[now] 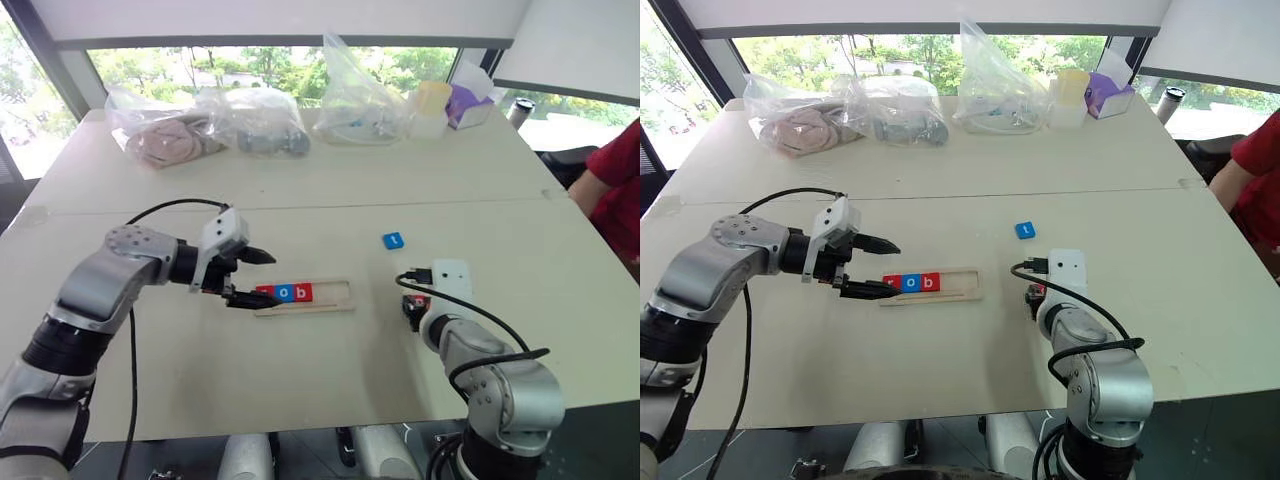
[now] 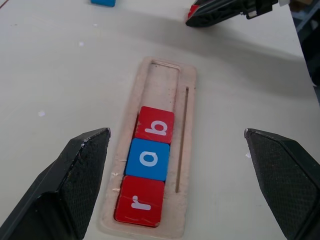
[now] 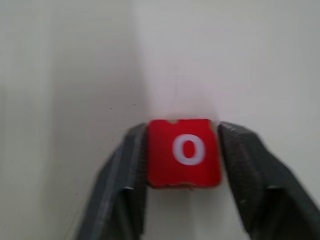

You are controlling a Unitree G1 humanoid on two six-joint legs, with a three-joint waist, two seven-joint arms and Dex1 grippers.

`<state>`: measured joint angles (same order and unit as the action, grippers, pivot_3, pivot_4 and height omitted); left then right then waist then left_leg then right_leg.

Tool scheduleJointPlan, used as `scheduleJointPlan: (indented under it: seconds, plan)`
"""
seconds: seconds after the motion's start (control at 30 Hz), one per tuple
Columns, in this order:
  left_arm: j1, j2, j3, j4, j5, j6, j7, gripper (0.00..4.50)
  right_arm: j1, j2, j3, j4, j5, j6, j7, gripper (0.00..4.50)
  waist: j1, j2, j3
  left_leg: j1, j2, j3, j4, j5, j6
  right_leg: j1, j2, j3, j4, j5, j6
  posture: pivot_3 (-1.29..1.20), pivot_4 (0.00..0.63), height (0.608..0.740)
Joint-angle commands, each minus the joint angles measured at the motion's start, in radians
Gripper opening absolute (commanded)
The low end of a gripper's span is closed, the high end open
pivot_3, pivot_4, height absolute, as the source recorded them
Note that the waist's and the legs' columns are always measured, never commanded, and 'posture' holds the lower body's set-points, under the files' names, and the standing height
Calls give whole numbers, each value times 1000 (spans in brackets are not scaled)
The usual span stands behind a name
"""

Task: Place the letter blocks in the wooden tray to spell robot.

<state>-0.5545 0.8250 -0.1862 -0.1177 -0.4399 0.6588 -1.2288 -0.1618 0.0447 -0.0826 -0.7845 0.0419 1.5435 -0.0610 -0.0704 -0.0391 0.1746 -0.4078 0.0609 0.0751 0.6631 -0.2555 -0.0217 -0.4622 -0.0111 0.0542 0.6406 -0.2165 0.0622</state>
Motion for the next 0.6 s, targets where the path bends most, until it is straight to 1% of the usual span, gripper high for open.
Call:
scheduleJointPlan:
  seconds: [0.03,0.07,0.17,0.2,0.23,0.3,0.37,0.4,0.47,0.5,0.53,0.6]
  plan:
    - [-21,0,5,-4,10,-19,-13,4500,15,95,5,14,24,32,14,4230,0,0,0,0,0,0,0,0,0,0,0,0,-1,0,0,0,150,740]
    - [-19,0,7,-5,12,-19,-14,4500,9,81,5,8,28,38,18,4379,0,0,0,0,0,0,0,0,0,1,0,0,-2,0,0,0,150,740]
    - [-12,4,17,-11,16,-18,-13,4500,-30,55,-46,-39,39,53,41,4379,1,0,0,0,1,0,0,0,0,2,0,0,-5,0,0,0,150,740]
    - [-12,10,27,-17,10,-13,-14,4500,-55,-55,-75,-56,70,10,113,4379,1,0,0,-1,1,0,0,0,0,2,0,0,-6,0,0,0,150,740]
    - [-12,14,35,-20,5,-9,-16,4500,-72,-138,-94,-66,92,-22,167,4379,1,1,1,-1,1,0,0,0,0,2,-1,0,-7,0,0,0,150,740]
    - [-22,22,48,-30,-8,-1,-23,4500,-112,-300,-185,-42,199,-103,359,4379,2,2,2,-3,0,2,-1,0,0,2,-2,1,-9,0,0,0,150,740]
    - [-28,32,51,-50,-24,5,-49,4500,-94,-507,-185,0,286,-271,591,4379,4,2,2,-3,-3,1,-1,0,0,3,-3,1,-10,0,1,0,150,740]
    - [-29,39,50,-67,-38,11,-67,4500,-74,-593,-181,25,315,-368,695,4379,5,2,2,-3,-4,1,-1,-1,1,3,-4,1,-10,0,1,0,150,740]
    - [-30,53,48,-107,-68,23,-99,4500,-38,-709,-194,104,371,-494,858,4379,5,0,1,-2,-5,0,-3,-2,4,4,-4,1,-11,-2,4,0,150,740]
    - [-30,57,46,-128,-79,28,-108,4500,-19,-757,-191,156,372,-568,918,4379,6,0,1,-2,-5,-1,-4,-3,5,5,-3,1,-11,-2,5,0,150,740]
    - [-33,64,43,-156,-85,30,-115,4500,-1,-814,-165,225,354,-654,984,4379,7,0,1,-1,-5,-1,-4,-4,7,5,-2,1,-11,-3,6,0,150,740]
    - [-38,69,44,-204,-98,43,-117,4500,18,-894,-103,354,305,-821,1082,4379,7,0,2,-1,-5,-2,-5,-4,7,4,-2,1,-10,-3,6,0,150,740]
